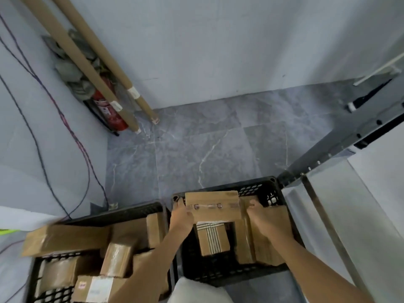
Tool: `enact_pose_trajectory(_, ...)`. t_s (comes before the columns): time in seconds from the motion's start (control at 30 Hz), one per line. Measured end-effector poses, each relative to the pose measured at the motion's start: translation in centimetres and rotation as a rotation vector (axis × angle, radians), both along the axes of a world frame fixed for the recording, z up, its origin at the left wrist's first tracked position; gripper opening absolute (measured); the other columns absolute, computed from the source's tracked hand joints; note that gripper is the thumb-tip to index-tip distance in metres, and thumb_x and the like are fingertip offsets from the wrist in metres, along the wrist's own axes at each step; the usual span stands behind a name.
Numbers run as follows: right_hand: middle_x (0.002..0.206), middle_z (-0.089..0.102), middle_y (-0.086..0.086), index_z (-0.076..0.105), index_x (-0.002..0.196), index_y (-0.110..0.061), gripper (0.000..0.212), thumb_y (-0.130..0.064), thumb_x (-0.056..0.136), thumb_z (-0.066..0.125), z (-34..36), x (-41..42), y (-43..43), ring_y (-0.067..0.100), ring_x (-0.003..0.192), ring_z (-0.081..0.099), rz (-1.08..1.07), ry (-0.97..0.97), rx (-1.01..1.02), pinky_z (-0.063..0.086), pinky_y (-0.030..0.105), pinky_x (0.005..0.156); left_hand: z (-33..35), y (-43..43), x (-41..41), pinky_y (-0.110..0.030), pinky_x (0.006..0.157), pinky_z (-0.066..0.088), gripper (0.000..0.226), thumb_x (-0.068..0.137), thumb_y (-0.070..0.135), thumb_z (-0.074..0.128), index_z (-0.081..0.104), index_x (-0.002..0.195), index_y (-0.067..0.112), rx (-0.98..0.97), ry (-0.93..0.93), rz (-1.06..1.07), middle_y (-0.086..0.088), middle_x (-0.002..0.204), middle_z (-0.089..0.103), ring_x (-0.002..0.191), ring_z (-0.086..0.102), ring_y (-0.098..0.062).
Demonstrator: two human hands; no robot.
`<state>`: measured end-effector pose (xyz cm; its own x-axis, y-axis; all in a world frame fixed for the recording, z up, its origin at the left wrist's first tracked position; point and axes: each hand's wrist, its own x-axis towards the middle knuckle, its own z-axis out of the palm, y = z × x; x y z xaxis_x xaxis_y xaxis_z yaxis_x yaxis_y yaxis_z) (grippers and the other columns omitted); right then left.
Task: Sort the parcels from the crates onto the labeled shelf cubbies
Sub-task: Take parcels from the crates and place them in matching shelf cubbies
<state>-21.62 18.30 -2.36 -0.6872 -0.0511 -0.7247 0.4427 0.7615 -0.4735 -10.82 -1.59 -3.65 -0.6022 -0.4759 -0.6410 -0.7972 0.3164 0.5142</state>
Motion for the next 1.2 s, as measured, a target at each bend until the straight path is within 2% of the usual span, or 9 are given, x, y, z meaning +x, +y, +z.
enact_pose_trajectory(0.1,0.128,0.047,-0.002,0.035,0.139,-0.025,0.041,-0.022,0.098,0.040,-4.9,0.1,-0.7,0.024,0.118,0.049,0.015,-0.141,-0.059,0.039,0.029,0.100,-5.2,0.1,-0.7,-0.013,0.062,0.045,0.069,0.093,-0.003,0.040,0.006,0.151,0.009,0.137,-0.059,0.049,-0.008,0.143,0.037,0.076,0.047,-0.003)
enact_pose_trajectory(0.2,0.147,0.036,0.006,0.025,0.148,-0.021,0.055,-0.017,0.097,0.045,-7.1,0.6,-1.0,0.026,0.131,0.038,-0.078,-0.257,-0.183,0.032,0.041,0.111,-7.1,0.6,-0.4,-0.027,0.081,0.048,0.046,0.091,0.000,0.047,0.040,0.136,0.006,0.201,-0.026,0.161,-0.004,0.126,0.051,0.102,0.055,-0.021)
enact_pose_trajectory(0.33,0.133,0.050,0.010,0.038,0.139,-0.018,0.048,-0.004,0.094,0.045,-3.2,1.0,-0.1,0.030,0.121,0.049,-0.168,-0.217,-0.248,0.038,0.047,0.108,-3.8,0.4,0.2,-0.026,0.078,0.046,0.047,0.090,0.001,0.051,0.038,0.136,0.004,0.284,0.040,0.323,-0.013,0.125,0.056,0.105,0.055,-0.023)
enact_pose_trajectory(0.53,0.117,0.056,0.020,0.049,0.110,-0.013,0.022,0.001,0.094,0.047,14.4,-0.6,0.4,0.042,0.121,0.049,-0.310,-0.056,-0.399,0.041,0.049,0.104,12.7,-0.8,-2.2,-0.027,0.075,0.053,0.024,0.093,0.002,0.050,0.062,0.112,0.010,0.362,0.230,0.339,-0.009,0.111,0.063,0.099,0.061,-0.022)
enact_pose_trajectory(0.67,0.111,0.055,0.007,0.040,0.135,-0.011,0.042,0.003,0.095,0.044,29.1,-2.1,0.7,0.030,0.119,0.051,-0.321,0.058,-0.528,0.043,0.037,0.096,23.1,-2.5,-4.5,-0.050,0.089,0.052,0.020,0.087,0.014,0.049,0.066,0.095,0.021,0.301,0.312,0.290,-0.005,0.105,0.069,0.096,0.064,-0.023)
enact_pose_trajectory(0.9,0.124,0.049,0.003,0.041,0.134,-0.017,0.036,-0.031,0.102,0.035,50.2,-0.8,3.4,0.022,0.119,0.047,-0.324,0.311,-0.607,0.038,0.037,0.089,49.7,1.0,-5.4,-0.035,0.080,0.048,0.032,0.092,-0.005,0.035,0.046,0.076,0.020,0.292,0.613,0.331,-0.001,0.083,0.055,0.081,0.054,-0.017)
enact_pose_trajectory(1.0,0.120,0.054,0.000,0.049,0.114,-0.023,0.034,-0.047,0.100,0.028,56.6,0.6,5.0,0.022,0.114,0.052,-0.327,0.433,-0.636,0.038,0.043,0.093,55.9,1.7,-4.9,-0.027,0.065,0.046,0.026,0.096,0.006,0.036,0.048,0.076,0.017,0.354,0.679,0.331,-0.010,0.092,0.058,0.083,0.056,-0.020)
enact_pose_trajectory(1.07,0.115,0.059,0.004,0.053,0.102,-0.023,0.039,-0.048,0.099,0.025,60.2,1.8,6.0,0.025,0.110,0.056,-0.328,0.533,-0.644,0.039,0.047,0.097,59.3,2.2,-4.4,-0.031,0.074,0.046,0.027,0.099,0.017,0.035,0.049,0.078,0.012,0.394,0.735,0.277,-0.014,0.091,0.057,0.086,0.055,-0.023)
enact_pose_trajectory(1.2,0.116,0.058,0.000,0.050,0.117,-0.023,0.046,-0.056,0.096,0.026,64.3,5.2,7.4,0.020,0.109,0.053,-0.389,0.626,-0.697,0.040,0.047,0.097,63.2,2.6,-3.0,-0.035,0.089,0.047,0.047,0.100,0.041,0.034,0.055,0.105,-0.002,0.425,0.813,0.141,-0.016,0.101,0.062,0.099,0.059,-0.026)
